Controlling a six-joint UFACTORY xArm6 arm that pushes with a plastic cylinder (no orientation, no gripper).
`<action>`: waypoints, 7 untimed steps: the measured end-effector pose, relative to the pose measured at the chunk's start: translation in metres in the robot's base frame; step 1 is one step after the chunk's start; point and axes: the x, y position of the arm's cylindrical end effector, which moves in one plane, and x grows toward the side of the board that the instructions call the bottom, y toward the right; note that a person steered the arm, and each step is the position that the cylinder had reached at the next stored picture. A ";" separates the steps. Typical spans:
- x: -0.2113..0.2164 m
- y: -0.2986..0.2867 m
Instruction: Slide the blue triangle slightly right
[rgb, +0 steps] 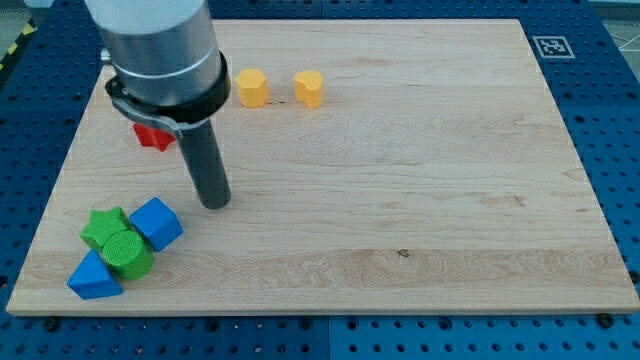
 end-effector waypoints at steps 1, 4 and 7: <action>0.006 0.006; 0.063 0.015; 0.104 0.011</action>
